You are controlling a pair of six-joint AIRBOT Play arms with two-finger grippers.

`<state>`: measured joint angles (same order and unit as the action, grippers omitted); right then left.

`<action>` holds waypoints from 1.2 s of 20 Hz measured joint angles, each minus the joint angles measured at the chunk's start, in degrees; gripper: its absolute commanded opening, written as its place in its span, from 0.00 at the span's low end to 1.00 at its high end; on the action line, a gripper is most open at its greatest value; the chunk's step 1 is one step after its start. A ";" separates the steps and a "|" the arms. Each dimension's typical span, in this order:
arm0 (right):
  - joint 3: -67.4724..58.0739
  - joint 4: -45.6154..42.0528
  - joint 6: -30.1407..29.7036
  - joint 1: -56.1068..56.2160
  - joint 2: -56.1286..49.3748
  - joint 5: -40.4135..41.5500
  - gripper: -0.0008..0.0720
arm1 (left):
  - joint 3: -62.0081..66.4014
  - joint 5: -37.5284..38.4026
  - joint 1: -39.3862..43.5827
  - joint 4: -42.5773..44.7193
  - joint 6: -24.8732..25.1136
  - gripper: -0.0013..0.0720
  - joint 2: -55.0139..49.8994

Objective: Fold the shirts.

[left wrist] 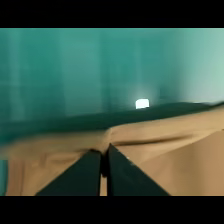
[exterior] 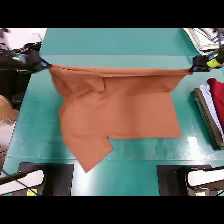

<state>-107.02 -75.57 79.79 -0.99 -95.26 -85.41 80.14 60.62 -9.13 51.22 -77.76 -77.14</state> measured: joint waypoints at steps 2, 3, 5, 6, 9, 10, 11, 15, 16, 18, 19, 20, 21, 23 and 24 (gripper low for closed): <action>0.00 0.11 0.13 -0.35 -2.89 2.78 0.03 | 1.38 -5.49 3.02 1.31 0.07 0.05 -5.70; 0.00 0.31 0.20 -0.46 -3.74 4.33 0.03 | 2.80 -7.21 4.13 1.68 0.07 0.05 -8.24; -0.11 0.57 0.24 -0.59 -4.94 7.74 0.03 | 5.66 -9.70 5.53 2.25 0.09 0.05 -12.24; -0.17 0.63 0.24 -0.61 -5.27 8.87 0.03 | 6.80 -10.47 5.92 2.34 0.11 0.05 -13.42; 0.11 0.85 0.02 -0.63 -5.84 9.99 0.03 | 9.25 -9.20 6.38 3.45 0.13 0.05 -15.45; 0.68 0.87 -0.26 -0.63 -5.95 9.60 0.03 | 9.66 -7.74 6.43 4.22 0.07 0.05 -15.72; 1.62 0.85 -0.42 -0.63 -5.99 8.81 0.03 | 9.79 -5.62 6.54 5.53 0.07 0.05 -15.93; 8.87 0.79 -0.70 -0.20 -5.22 7.52 0.03 | 7.15 0.98 6.62 10.32 -0.15 0.05 -16.48; 10.99 0.81 -0.72 0.07 -4.92 7.89 0.03 | 6.05 1.70 6.60 10.97 -0.17 0.05 -16.50; 15.26 1.03 -0.79 0.28 -4.15 9.31 0.03 | 3.48 2.54 6.62 11.80 -0.31 0.10 -16.59; 16.83 1.46 -0.81 0.31 -3.98 9.90 0.03 | 2.51 2.73 6.62 12.15 -0.63 0.50 -16.59; 18.25 2.08 -0.81 0.44 -3.87 10.34 0.08 | 1.70 2.78 6.60 12.50 -1.46 0.85 -16.59; 19.17 3.15 -0.79 0.52 -3.67 10.62 0.43 | 1.16 3.10 6.60 12.79 -2.45 0.85 -16.63; 20.39 4.81 -0.87 0.48 -3.30 10.71 0.64 | 0.48 4.02 6.51 12.90 -4.46 0.85 -16.52; 20.72 5.68 -0.83 0.22 -2.86 10.45 0.63 | 0.28 5.03 6.32 13.05 -5.22 0.85 -16.24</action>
<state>-86.30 -69.89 78.96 -0.78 -98.13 -74.96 80.42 65.65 -2.81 64.27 -82.98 -93.38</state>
